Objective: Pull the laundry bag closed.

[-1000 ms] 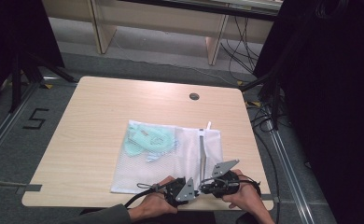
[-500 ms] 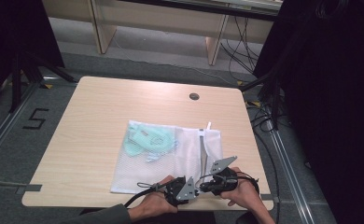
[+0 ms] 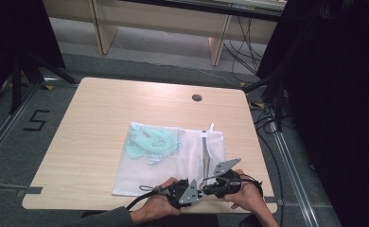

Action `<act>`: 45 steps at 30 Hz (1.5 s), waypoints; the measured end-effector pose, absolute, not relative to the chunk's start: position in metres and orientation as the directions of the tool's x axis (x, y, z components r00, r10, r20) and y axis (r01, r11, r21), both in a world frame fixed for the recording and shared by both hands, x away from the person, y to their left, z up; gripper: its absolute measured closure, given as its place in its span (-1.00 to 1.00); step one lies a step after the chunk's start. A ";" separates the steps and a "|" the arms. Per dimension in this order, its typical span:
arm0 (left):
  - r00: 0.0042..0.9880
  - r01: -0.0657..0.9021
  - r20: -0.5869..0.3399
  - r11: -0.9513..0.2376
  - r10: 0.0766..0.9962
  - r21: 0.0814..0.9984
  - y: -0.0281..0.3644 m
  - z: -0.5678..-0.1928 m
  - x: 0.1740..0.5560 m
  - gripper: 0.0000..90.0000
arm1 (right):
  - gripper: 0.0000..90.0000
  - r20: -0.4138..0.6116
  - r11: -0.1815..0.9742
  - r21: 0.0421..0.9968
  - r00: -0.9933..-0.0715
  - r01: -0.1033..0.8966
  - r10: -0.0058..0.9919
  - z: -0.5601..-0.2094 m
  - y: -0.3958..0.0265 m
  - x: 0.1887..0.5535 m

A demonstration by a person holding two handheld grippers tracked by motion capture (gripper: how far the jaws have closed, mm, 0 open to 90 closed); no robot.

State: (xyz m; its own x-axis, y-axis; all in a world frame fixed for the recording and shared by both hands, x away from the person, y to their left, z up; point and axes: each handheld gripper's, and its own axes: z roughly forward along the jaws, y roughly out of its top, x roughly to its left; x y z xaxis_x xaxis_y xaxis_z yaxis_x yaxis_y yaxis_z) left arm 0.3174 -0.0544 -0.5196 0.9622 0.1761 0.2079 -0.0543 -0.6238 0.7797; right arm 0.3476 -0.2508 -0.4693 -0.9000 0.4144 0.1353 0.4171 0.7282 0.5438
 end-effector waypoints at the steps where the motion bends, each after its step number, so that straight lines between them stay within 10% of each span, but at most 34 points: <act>1: 0.961 -0.063 0.216 -0.628 0.171 0.776 -0.055 -0.520 0.317 0.90 | 0.93 0.137 0.730 0.543 -0.901 0.416 0.411 -0.469 -0.251 0.348; 45: 0.974 -0.030 0.160 -0.610 0.160 0.791 -0.055 -0.516 0.316 0.97 | 0.93 0.070 0.754 0.508 -0.892 0.417 0.447 -0.476 -0.247 0.370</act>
